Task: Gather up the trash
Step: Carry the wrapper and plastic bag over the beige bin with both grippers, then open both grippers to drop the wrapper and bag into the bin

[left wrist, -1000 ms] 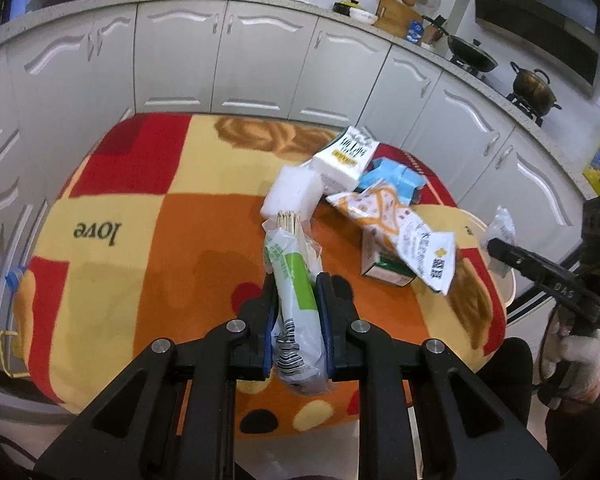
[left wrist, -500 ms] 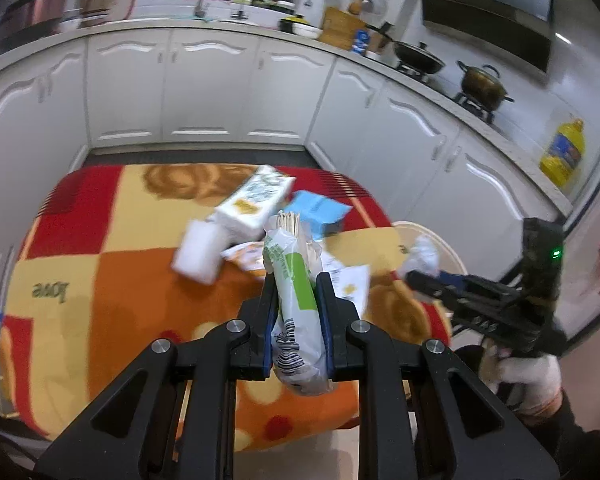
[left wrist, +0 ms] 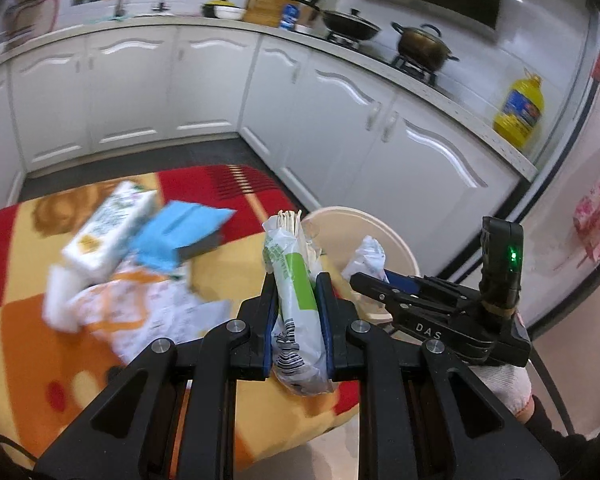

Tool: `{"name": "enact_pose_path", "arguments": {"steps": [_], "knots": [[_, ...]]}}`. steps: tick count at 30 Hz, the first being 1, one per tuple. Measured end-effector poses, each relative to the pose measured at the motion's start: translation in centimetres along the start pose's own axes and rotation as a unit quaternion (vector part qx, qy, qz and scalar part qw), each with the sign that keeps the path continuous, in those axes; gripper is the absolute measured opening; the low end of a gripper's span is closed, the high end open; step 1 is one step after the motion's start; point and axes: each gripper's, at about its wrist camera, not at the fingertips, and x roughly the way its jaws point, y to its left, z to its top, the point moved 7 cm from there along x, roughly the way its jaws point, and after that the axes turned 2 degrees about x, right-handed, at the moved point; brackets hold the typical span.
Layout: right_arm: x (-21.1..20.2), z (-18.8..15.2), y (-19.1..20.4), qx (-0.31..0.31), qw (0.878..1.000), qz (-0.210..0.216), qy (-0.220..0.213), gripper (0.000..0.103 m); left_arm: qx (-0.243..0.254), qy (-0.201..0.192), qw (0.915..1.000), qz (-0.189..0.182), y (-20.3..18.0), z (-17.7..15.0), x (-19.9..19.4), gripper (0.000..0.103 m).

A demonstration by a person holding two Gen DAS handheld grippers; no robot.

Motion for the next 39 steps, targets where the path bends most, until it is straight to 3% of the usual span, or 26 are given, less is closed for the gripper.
{"name": "enact_pose_path", "arguments": {"steps": [13,20,31,33,34,36,39], "knots": [[-2.0,1.3,-9.8,0.055,0.996,-0.070,-0.007,0.030,0.016,0.047,0.9981,-0.037,-5.9,1.6,9.6,0.016],[-1.1,1.5,-12.7,0.073,0.993,-0.091,-0.001,0.030,0.023,0.070,0.9968,-0.032,-7.8,2.2,14.1,0.016],[0.3,0.7,-15.2,0.099,0.990,-0.101,0.012,0.030,0.018,0.088,0.9958,-0.014,-7.9,2.0,17.9,0.017],[0.6,0.6,-15.5,0.105,0.989,-0.106,0.014,0.037,0.016,0.093,0.9954,-0.012,-7.6,1.8,18.4,0.025],[0.9,0.7,-15.6,0.108,0.988,-0.109,0.014,0.048,0.015,0.096,0.9952,-0.013,-7.6,1.7,18.7,0.037],[1.0,0.6,-15.8,0.119,0.987,-0.107,0.010,0.050,0.011,0.095,0.9953,-0.016,-7.6,1.7,18.9,0.055],[1.0,0.3,-16.1,0.123,0.987,-0.106,0.011,0.050,0.006,0.095,0.9953,-0.017,-7.3,1.6,19.1,0.058]]}}
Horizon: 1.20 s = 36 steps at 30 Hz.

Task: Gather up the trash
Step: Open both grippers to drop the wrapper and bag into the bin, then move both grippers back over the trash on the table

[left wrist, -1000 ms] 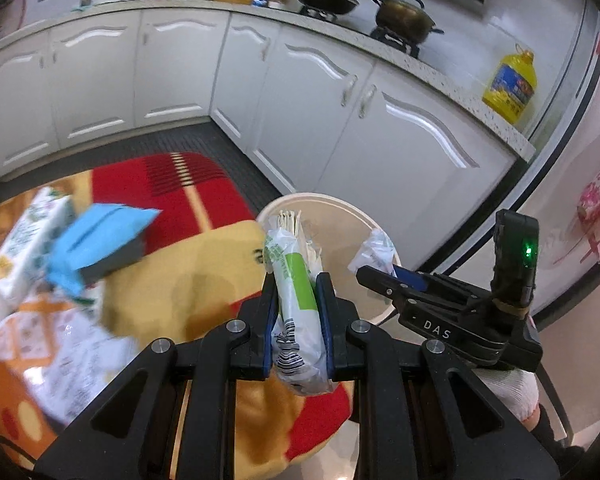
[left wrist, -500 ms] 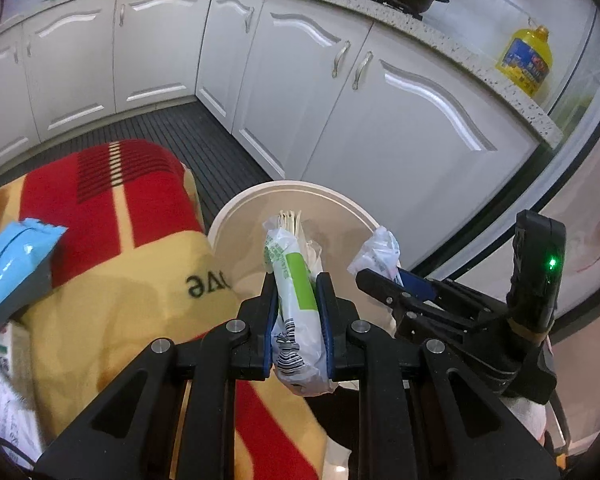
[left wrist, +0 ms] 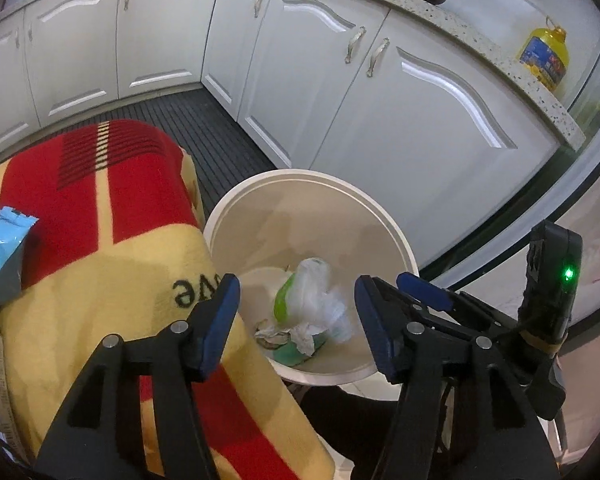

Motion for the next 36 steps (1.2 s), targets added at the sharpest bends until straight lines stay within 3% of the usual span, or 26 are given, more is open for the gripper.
{"name": "enact_pose_path", "arguments": {"steps": [21,36], "knots": [[-1.0,-0.9,0.8,-0.004,1.000,0.001,0.001,0.051,0.002,-0.017,0.9998,0.009,-0.6,-0.6,-2.5,0.058],[-3.5,-1.3,3.9,-0.029,0.999,0.014,-0.013,0.051,-0.001,-0.055,0.9974,0.046,1.7,-2.0,-7.4,0.058]]}}
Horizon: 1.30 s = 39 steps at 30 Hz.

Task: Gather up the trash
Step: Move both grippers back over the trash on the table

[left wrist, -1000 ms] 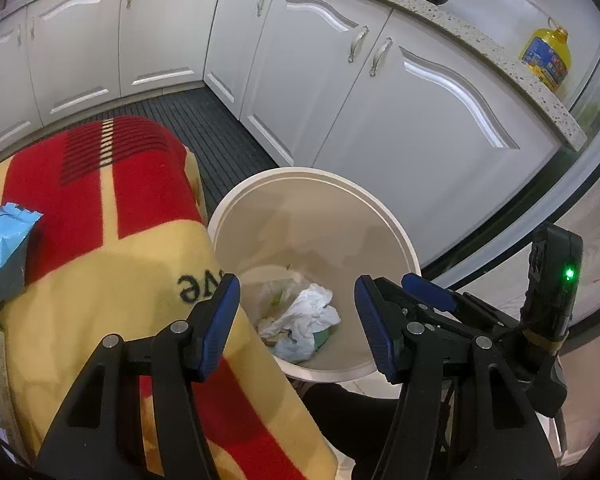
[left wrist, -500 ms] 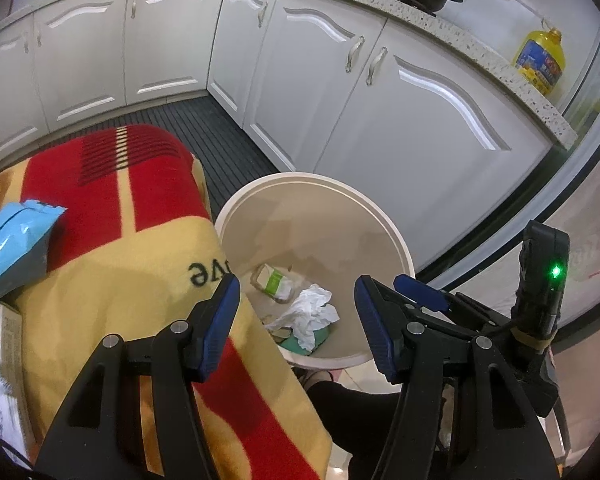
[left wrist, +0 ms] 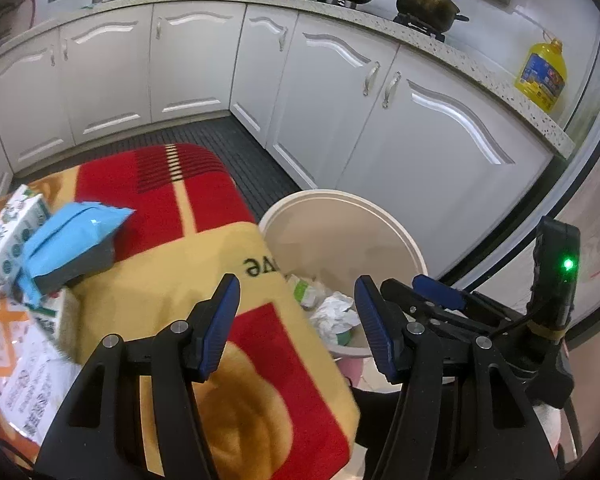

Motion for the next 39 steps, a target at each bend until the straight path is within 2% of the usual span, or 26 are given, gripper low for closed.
{"name": "enact_pose_path", "arguments": {"steps": [7,10,22,32,39], "knots": [[-1.1,-0.2,3.1,-0.021,1.000,0.017,-0.007,0.052,-0.019,-0.011,0.9997,0.008,2.3,-0.9,-2.6,0.058],[-1.4,-0.3,4.8,-0.033,0.999,0.028,-0.007,0.059,-0.034,-0.015,0.9992,0.015,4.0,-1.4,-3.9,0.058],[-0.4,-2.3,12.1,-0.087,0.994,0.069,0.018,0.060,-0.086,-0.028,0.9942,0.057,11.7,-4.6,-9.3,0.058],[0.9,-3.5,16.0,-0.121,0.988,0.088,0.039,0.060,-0.138,-0.019,0.9838,0.113,20.6,-9.1,-12.7,0.058],[2.2,-3.0,17.4,-0.116,0.987,0.099,0.051,0.063,-0.161,-0.006,0.9751,0.153,25.8,-11.1,-12.8,0.058]]}}
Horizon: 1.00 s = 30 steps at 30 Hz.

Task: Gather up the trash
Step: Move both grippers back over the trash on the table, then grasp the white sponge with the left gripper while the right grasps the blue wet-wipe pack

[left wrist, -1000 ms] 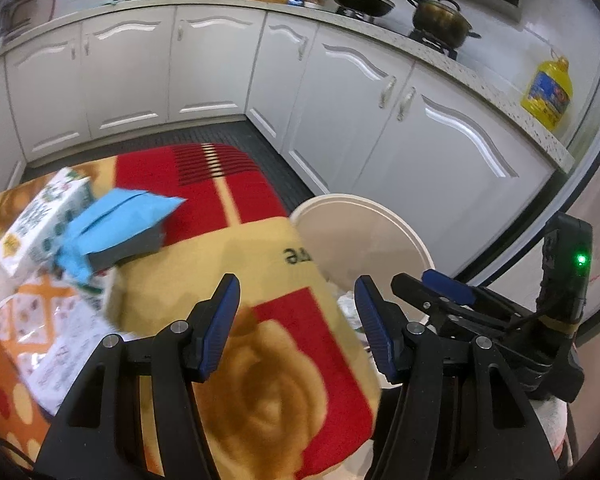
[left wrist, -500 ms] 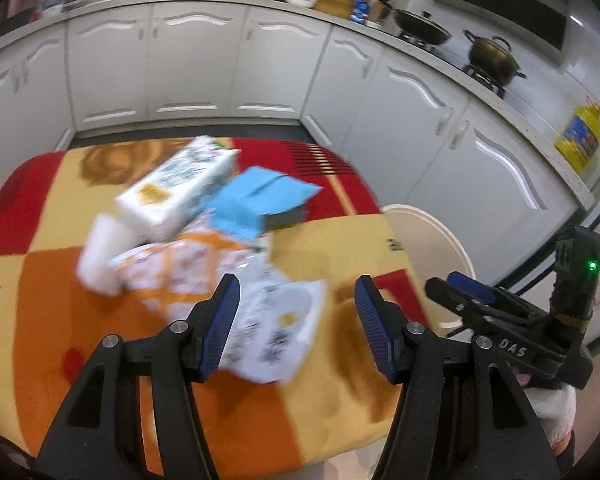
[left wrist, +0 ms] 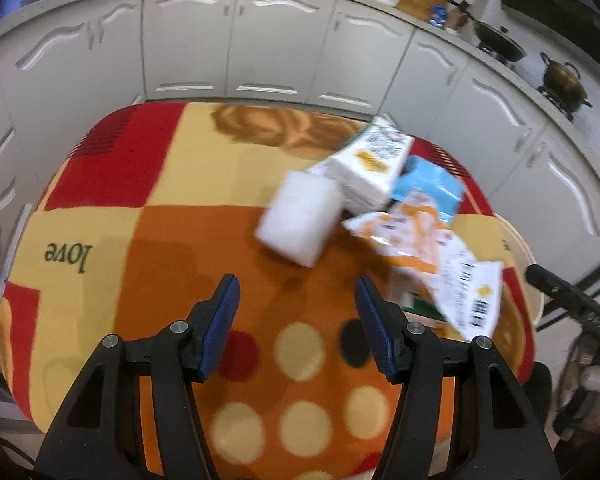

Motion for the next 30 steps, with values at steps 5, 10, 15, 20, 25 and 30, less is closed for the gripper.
{"name": "enact_pose_path", "arguments": {"steps": [5,10,15,20,25,30], "knots": [[1.1,1.5,0.8,0.003,1.000,0.008,0.003,0.065,0.007,0.007,0.9999,0.001,0.7,1.0,1.8,0.059],[2.9,3.6,1.5,0.017,1.000,0.024,0.010,0.071,0.035,0.009,0.9993,-0.008,-0.2,2.2,3.5,0.059],[5.0,4.9,1.7,0.042,0.998,0.042,0.020,0.071,0.060,0.016,0.9979,-0.017,-0.5,3.2,4.9,0.059],[7.3,6.1,1.2,0.088,0.993,0.068,0.030,0.072,0.072,0.019,0.9964,-0.042,-1.1,3.9,5.8,0.059],[9.8,6.8,1.4,0.120,0.988,0.087,0.049,0.073,0.074,0.021,0.9957,-0.051,-1.4,4.0,6.4,0.040],[11.6,7.4,2.1,0.124,0.985,0.101,0.058,0.070,0.073,0.015,0.9959,-0.051,-1.2,3.9,5.7,0.037]]}}
